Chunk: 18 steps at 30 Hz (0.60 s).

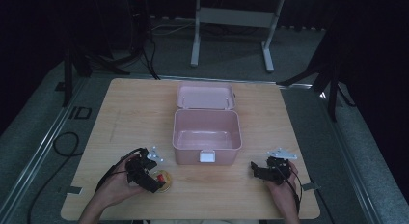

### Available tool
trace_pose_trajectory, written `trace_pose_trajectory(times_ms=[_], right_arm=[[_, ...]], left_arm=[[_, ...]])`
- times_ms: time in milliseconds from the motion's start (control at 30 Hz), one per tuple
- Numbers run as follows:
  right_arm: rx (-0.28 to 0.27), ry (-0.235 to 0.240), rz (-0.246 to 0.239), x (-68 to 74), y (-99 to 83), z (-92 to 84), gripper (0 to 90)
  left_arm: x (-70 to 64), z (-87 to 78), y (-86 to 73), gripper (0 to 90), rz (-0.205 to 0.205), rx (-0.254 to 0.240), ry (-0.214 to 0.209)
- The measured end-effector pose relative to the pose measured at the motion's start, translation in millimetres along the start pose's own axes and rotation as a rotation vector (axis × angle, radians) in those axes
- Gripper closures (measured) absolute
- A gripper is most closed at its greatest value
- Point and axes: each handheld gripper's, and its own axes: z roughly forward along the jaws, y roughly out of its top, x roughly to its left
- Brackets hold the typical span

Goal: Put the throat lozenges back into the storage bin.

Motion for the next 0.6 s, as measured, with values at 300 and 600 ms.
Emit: trace_pose_trajectory(times_ms=[300, 600], right_arm=[[0.000, 0.000, -0.001, -0.1, 0.0, 0.0, 12.7], [0.000, 0.000, 0.000, 0.0, 0.0, 0.0, 12.7]], left_arm=[[-4.9, 5.9, 3.8, 16.8, 0.033, 0.035, -0.005], [-7.7, 10.4, 5.2, 16.8, 0.048, 0.063, -0.016]])
